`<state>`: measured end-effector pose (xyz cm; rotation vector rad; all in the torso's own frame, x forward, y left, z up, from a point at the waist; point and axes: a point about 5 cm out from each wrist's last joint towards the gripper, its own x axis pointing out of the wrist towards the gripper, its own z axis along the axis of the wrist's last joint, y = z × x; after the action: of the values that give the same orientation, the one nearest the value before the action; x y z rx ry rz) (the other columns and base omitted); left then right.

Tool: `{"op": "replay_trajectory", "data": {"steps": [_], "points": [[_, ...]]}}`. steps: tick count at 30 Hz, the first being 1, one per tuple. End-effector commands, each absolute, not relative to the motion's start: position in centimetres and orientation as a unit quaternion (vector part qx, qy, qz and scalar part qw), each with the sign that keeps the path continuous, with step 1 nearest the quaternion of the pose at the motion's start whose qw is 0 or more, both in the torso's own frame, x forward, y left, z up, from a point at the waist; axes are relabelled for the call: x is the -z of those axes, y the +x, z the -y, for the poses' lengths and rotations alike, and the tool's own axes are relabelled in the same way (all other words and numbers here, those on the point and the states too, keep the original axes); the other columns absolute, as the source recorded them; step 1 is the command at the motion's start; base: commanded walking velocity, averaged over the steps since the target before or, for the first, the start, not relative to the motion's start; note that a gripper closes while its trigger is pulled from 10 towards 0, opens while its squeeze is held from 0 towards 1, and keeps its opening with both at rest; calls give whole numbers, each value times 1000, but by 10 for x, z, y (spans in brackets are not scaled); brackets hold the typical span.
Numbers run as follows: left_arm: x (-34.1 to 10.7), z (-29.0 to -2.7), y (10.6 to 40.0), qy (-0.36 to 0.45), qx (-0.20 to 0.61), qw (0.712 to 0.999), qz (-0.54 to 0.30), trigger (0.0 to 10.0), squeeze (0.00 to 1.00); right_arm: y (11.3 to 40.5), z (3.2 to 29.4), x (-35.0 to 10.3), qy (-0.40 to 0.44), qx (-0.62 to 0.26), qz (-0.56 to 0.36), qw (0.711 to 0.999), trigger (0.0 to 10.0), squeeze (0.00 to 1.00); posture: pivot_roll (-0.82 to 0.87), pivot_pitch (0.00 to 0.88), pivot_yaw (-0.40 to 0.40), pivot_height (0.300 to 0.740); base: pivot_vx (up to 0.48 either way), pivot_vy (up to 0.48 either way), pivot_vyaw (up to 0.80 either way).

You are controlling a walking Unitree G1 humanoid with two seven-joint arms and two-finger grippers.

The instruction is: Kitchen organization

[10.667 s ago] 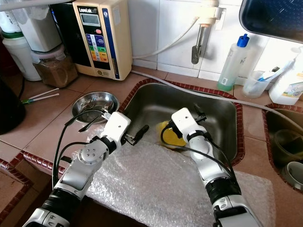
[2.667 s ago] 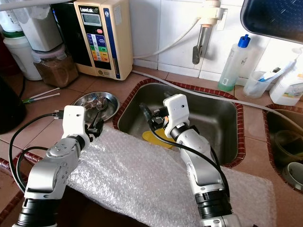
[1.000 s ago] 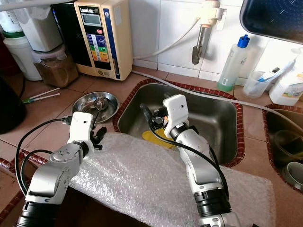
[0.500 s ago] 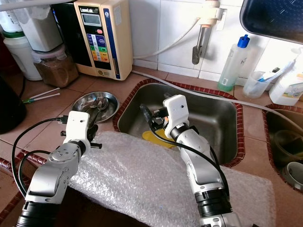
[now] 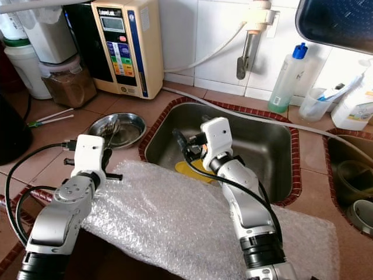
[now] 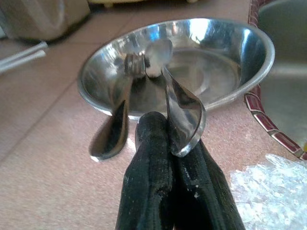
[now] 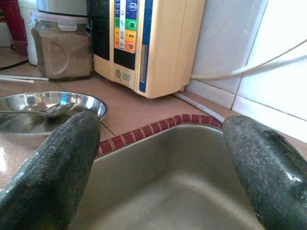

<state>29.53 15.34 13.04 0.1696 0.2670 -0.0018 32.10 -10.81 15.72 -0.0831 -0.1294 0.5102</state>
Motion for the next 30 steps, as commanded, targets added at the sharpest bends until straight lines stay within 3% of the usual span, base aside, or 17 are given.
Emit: {"op": "replay_trajectory", "data": {"steps": [1, 10, 30], "points": [[-141, -154, 294, 101, -5, 989, -103, 0, 0, 321, 108, -157, -43, -257, 63, 963, 10000, 0, 85, 0, 21, 740, 0, 0, 0], [-147, -151, 289, 147, 16, 986, -71, 0, 0, 321, 108, -156, -43, -254, 61, 964, 10000, 0, 87, 0, 19, 740, 0, 0, 0], [-152, -147, 290, 159, 25, 986, -40, 0, 0, 323, 108, -154, -40, -252, 58, 965, 10000, 0, 89, 0, 20, 740, 0, 0, 0]]}}
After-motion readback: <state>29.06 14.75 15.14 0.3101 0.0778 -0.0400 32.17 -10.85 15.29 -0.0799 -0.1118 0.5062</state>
